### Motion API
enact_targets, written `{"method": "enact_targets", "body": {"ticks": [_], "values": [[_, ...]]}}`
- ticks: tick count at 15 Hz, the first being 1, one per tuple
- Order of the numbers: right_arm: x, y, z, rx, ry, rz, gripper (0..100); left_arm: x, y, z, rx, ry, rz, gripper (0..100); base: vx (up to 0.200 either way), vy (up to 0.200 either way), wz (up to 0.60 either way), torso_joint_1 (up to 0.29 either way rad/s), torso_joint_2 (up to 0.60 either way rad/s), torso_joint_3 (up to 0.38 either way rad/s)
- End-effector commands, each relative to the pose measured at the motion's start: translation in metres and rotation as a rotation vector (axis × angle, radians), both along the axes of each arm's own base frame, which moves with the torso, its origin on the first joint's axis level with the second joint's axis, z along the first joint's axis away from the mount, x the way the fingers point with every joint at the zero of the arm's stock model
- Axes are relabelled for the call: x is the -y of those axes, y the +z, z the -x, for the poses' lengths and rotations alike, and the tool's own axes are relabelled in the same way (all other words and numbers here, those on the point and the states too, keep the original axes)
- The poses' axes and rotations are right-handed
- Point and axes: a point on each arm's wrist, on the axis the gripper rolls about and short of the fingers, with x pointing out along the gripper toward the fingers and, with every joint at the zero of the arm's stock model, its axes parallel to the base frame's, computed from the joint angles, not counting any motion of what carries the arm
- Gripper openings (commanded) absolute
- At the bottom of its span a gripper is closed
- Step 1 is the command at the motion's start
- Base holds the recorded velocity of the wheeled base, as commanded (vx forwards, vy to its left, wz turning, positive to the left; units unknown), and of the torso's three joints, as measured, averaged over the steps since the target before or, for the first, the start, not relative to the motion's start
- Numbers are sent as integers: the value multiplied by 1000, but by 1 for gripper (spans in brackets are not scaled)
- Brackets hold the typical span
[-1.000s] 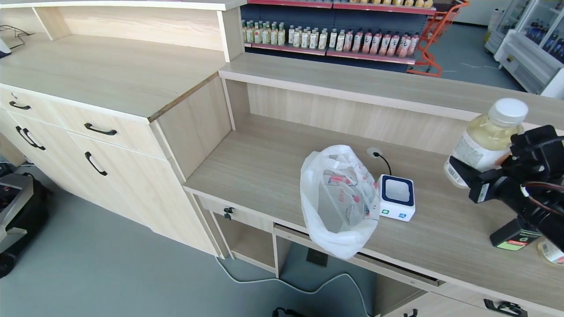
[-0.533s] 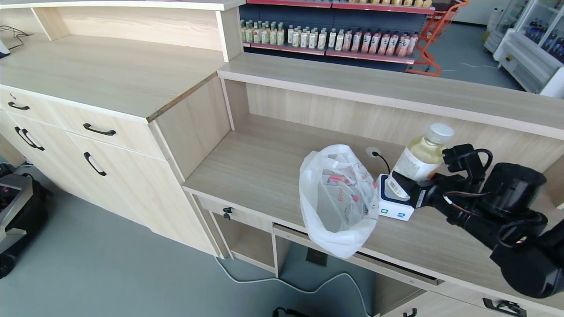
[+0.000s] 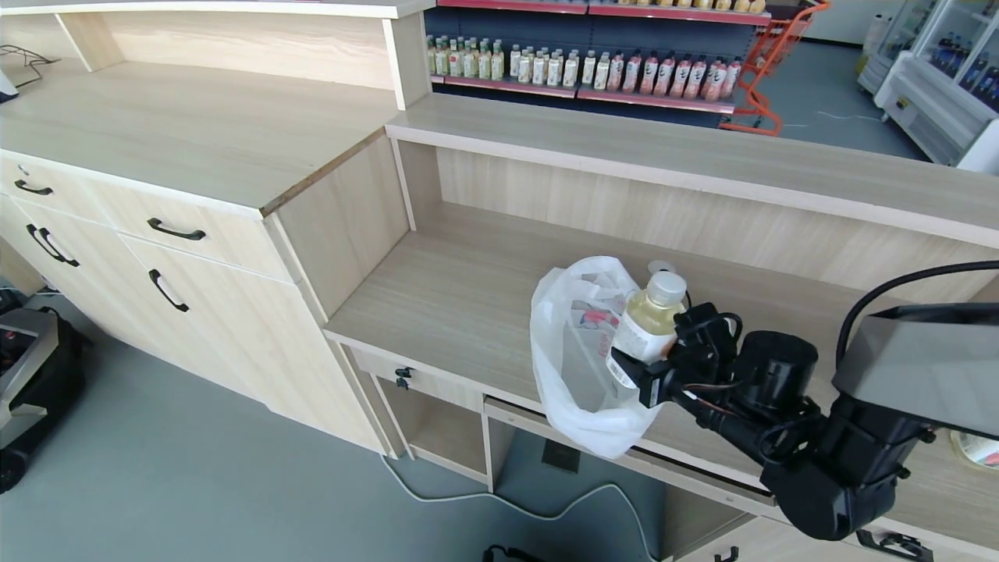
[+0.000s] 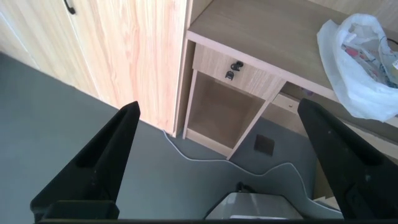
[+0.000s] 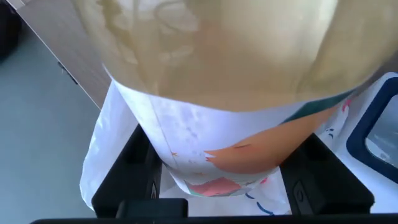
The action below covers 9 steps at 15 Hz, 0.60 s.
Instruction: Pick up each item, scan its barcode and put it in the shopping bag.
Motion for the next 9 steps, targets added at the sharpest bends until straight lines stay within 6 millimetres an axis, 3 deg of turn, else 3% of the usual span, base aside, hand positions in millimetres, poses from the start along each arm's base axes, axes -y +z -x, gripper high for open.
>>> {"method": "enact_targets", "body": {"ticks": [1,4,9], "values": [[-9,-25,-6,-49,19,25,0,0,0,0,0,0,0,100,0,0,0,0,0,0],[-15,-46,-17,-68,24,47,0,0,0,0,0,1,0,100,0,0,0,0,0,0],[-22,-61,-26,-67,35,66,0,0,0,0,0,0,0,100,0,0,0,0,0,0]]}}
